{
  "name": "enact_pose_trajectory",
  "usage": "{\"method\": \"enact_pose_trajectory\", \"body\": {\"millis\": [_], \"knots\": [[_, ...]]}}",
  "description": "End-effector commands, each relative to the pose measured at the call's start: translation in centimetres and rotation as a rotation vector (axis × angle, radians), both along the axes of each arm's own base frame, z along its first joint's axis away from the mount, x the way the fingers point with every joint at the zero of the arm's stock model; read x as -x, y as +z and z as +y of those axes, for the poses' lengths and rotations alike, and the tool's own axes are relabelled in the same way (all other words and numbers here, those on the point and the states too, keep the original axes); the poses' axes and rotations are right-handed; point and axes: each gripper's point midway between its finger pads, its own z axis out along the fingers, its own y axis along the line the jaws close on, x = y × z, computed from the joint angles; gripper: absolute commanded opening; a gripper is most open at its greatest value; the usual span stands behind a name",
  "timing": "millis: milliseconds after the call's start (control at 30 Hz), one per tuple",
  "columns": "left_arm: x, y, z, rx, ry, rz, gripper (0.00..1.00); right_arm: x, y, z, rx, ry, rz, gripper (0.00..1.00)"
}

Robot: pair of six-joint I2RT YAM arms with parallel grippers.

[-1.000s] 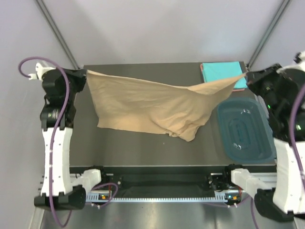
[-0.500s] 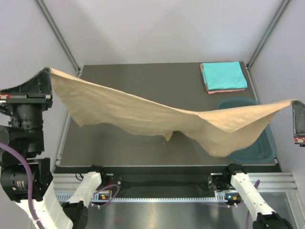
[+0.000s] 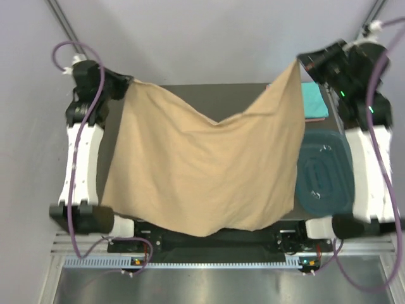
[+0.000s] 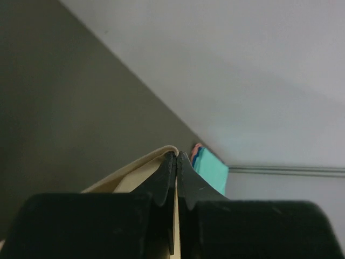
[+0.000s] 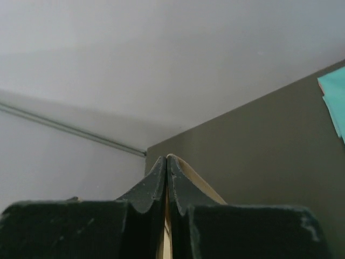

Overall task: Fold and stack the t-shirts
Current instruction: Flatten the tshirt out

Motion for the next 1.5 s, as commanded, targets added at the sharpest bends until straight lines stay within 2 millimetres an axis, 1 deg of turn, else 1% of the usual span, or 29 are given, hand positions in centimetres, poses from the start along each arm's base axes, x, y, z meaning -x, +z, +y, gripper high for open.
{"method": "enact_pose_trajectory", "body": {"millis": [0,33,67,100,133,167,200,233,267,367,433,467,567,700,733,767,833,933,967,1000,1033,1067,1100,1133,1167,1200,1267,1367,1467], "knots": [[-3.9,2.5,-1.3,0.002,-0.044,-0.075,0.00,-6.2,2.1,1.3,0.044,0.035,-0.058,0.00],[-6.8,0.4,-1.1,0.005,-0.032,-0.021,0.00,-10.7,-1.1,1.6,0.060,0.033,0.031,0.00],[-8.2,0.3,-0.9,0.003,-0.023,-0.016,0.00,-10.7,3.4,1.3,0.069,0.017,-0.070,0.00],[-8.7,3.4,-0.5,-0.019,-0.011,-0.073,0.00,-11.9,3.9,1.1,0.073,0.007,-0.077,0.00],[-11.4,1.9,0.5,-0.042,0.034,-0.041,0.00,-15.0,2.1,1.2,0.077,0.003,-0.039,0.00],[-12.2,2.6,0.8,-0.055,0.044,-0.059,0.00,-14.4,5.3,0.7,0.039,0.002,-0.125,0.00],[-12.3,6.1,1.6,-0.065,0.088,-0.141,0.00,-14.8,7.0,0.3,0.014,-0.003,-0.199,0.00],[-13.9,5.5,2.6,-0.061,0.115,-0.138,0.00,-15.2,6.7,-0.3,-0.003,-0.027,-0.201,0.00],[-14.1,6.5,3.0,-0.051,0.123,-0.169,0.00,-15.2,7.2,-1.3,-0.035,-0.056,-0.223,0.00],[-13.3,9.3,4.2,-0.013,0.149,-0.248,0.00,-12.9,10.3,-3.1,-0.096,-0.108,-0.318,0.00],[-10.7,11.3,4.3,-0.026,0.150,-0.291,0.00,-10.0,12.8,-3.1,-0.089,-0.103,-0.384,0.00],[-9.5,12.8,4.2,-0.040,0.151,-0.341,0.00,-9.3,13.2,-3.4,-0.066,-0.119,-0.397,0.00],[-6.0,11.5,4.0,-0.026,0.161,-0.355,0.00,-7.4,11.9,-3.3,-0.034,-0.117,-0.362,0.00],[-3.3,4.0,4.2,-0.070,0.171,-0.180,0.00,-6.5,4.9,-3.2,0.021,-0.105,-0.209,0.00],[-2.9,2.5,4.0,-0.073,0.160,-0.145,0.00,-5.8,1.6,-3.2,0.046,-0.105,-0.147,0.00],[-2.5,-1.3,4.0,-0.080,0.152,-0.042,0.00,-5.2,0.0,-3.4,0.055,-0.110,-0.115,0.00],[-0.6,-2.9,3.6,-0.090,0.141,-0.003,0.00,-3.2,-4.6,-3.6,0.075,-0.120,-0.028,0.00],[2.7,-7.0,4.7,-0.145,0.193,0.101,0.00,-0.2,-10.7,-4.1,0.120,-0.130,0.097,0.00],[3.6,-9.4,5.1,-0.170,0.206,0.154,0.00,0.6,-12.5,-4.2,0.134,-0.131,0.134,0.00],[5.2,-9.5,5.6,-0.184,0.236,0.156,0.00,1.5,-14.9,-4.2,0.143,-0.128,0.194,0.00],[6.1,-10.4,6.1,-0.201,0.267,0.172,0.00,2.8,-18.4,-4.0,0.143,-0.119,0.263,0.00],[6.9,-12.9,6.5,-0.217,0.280,0.223,0.00,3.6,-20.6,-3.8,0.139,-0.106,0.313,0.00],[8.1,-13.1,6.8,-0.228,0.296,0.218,0.00,4.6,-21.9,-3.4,0.133,-0.090,0.330,0.00],[8.9,-14.5,7.0,-0.240,0.309,0.256,0.00,5.5,-25.9,-2.5,0.127,-0.043,0.420,0.00],[9.8,-16.9,7.9,-0.267,0.347,0.319,0.00,6.4,-27.9,-2.2,0.131,-0.021,0.473,0.00],[10.7,-17.7,8.3,-0.278,0.367,0.338,0.00,7.6,-30.4,-1.8,0.139,0.002,0.530,0.00],[12.9,-20.9,9.7,-0.303,0.449,0.445,0.00,9.3,-32.9,-1.3,0.178,0.035,0.602,0.00],[14.9,-23.6,10.3,-0.314,0.489,0.523,0.00,11.7,-35.4,-1.4,0.256,0.057,0.671,0.00],[15.5,-24.5,10.1,-0.299,0.490,0.521,0.00,13.4,-36.4,-2.0,0.326,0.058,0.697,0.00]]}}
